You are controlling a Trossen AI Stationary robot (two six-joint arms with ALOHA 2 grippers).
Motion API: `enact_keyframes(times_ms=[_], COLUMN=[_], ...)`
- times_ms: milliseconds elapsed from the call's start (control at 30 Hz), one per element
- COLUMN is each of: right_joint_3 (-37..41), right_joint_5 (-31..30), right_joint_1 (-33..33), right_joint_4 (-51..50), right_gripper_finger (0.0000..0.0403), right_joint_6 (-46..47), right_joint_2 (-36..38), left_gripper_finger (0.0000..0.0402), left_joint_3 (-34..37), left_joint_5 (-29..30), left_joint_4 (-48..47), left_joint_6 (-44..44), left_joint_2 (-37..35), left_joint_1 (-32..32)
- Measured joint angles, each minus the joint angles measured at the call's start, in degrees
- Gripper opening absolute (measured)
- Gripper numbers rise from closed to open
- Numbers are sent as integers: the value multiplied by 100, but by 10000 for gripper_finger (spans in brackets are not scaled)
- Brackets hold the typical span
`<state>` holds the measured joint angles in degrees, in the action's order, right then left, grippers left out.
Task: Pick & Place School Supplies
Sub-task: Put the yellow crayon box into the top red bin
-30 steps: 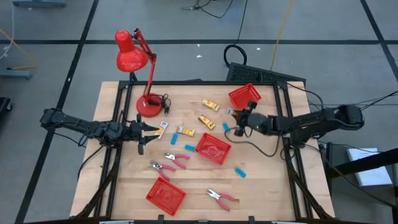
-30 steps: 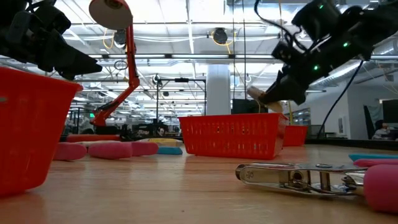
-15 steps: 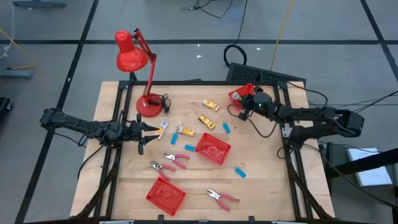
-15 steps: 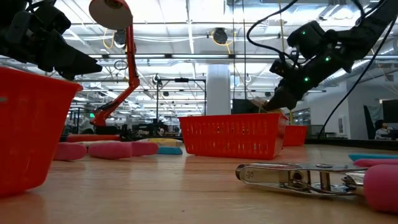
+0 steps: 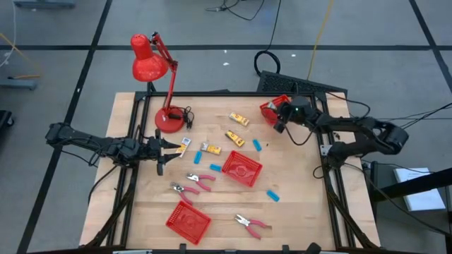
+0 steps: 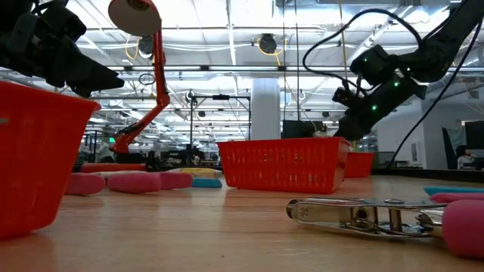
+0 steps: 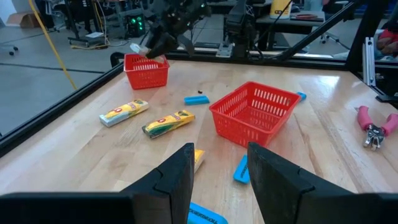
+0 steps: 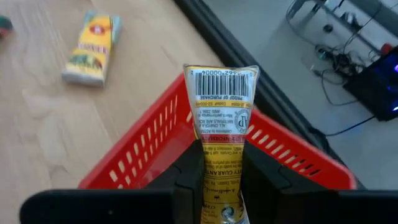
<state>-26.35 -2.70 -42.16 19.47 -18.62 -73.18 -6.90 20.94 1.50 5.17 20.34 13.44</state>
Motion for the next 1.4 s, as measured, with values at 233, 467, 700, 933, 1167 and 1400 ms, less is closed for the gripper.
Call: enact_keyframes(times_ms=[233, 467, 700, 933, 1167, 1400], right_joint_3=[0, 0, 0, -2, -274, -802], right_joint_5=[0, 3, 4, 0, 560, 1047], right_joint_1=[-21, -19, -19, -15, 131, 923], right_joint_4=[171, 178, 182, 341, 349, 337], right_gripper_finger=[64, 113, 171, 217, 217, 215], right_joint_6=[-69, -51, 7, -10, 208, 676], right_joint_2=[-370, -375, -375, -375, -375, -377], left_gripper_finger=[152, 152, 152, 152, 152, 152], left_joint_3=[-2, -2, -2, -2, -2, -2], left_joint_5=[-1, -2, -2, 0, 0, 9], left_joint_4=[-1, -3, -3, -5, -5, -6], left_joint_6=[-1, -2, -2, -2, -2, -4], left_joint_2=[0, 2, 1, 0, 2, 0], left_joint_1=[1, -1, -1, -1, -1, -1])
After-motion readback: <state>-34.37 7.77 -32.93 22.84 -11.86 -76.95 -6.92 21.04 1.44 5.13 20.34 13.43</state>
